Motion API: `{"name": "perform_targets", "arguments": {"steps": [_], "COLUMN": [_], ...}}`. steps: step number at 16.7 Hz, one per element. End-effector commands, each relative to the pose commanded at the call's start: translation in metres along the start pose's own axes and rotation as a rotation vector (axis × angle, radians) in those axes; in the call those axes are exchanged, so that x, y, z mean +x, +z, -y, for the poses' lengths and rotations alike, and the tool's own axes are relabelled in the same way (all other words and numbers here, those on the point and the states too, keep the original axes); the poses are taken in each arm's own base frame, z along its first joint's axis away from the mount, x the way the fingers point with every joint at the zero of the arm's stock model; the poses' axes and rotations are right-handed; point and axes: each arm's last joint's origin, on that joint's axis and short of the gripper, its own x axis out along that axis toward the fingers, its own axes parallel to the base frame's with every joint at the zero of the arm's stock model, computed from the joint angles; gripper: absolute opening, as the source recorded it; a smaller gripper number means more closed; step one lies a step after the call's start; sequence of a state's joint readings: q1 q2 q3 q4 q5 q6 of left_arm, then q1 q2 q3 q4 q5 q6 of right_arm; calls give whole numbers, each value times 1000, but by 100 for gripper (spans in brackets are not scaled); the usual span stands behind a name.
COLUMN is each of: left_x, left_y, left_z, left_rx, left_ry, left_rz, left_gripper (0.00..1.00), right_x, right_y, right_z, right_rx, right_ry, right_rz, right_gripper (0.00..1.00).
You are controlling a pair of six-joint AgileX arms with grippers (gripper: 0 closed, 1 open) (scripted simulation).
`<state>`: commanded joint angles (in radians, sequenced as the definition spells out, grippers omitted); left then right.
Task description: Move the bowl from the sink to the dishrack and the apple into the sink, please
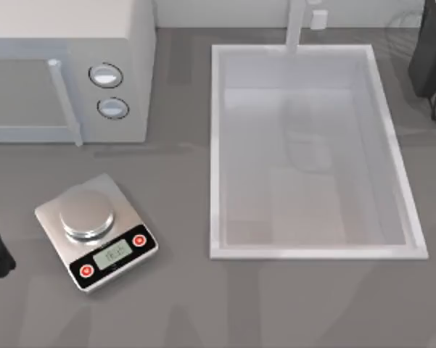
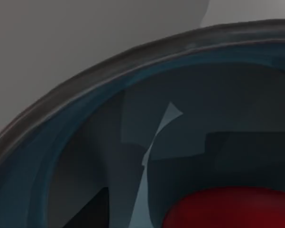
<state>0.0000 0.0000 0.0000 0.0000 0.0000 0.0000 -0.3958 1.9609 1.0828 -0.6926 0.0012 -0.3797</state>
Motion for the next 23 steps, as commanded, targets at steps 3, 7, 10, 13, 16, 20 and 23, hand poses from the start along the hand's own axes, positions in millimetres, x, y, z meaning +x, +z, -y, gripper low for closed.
{"name": "perform_targets", "arguments": {"steps": [3, 7, 10, 13, 16, 20, 23], "left_x": [0, 0, 0, 0, 0, 0, 0], "left_y": [0, 0, 0, 0, 0, 0, 0], "left_z": [0, 0, 0, 0, 0, 0, 0], "left_rx": [0, 0, 0, 0, 0, 0, 0], "left_ry": [0, 0, 0, 0, 0, 0, 0], "left_rz": [0, 0, 0, 0, 0, 0, 0], "left_gripper": [100, 100, 100, 100, 100, 100, 100], "right_x": [0, 0, 0, 0, 0, 0, -32], "right_y": [0, 0, 0, 0, 0, 0, -2], "right_z": [0, 0, 0, 0, 0, 0, 0], "right_rx": [0, 0, 0, 0, 0, 0, 22], "right_ry": [0, 0, 0, 0, 0, 0, -37], "right_rz": [0, 0, 0, 0, 0, 0, 39], "right_gripper": [77, 47, 25, 2, 0, 0, 0]}}
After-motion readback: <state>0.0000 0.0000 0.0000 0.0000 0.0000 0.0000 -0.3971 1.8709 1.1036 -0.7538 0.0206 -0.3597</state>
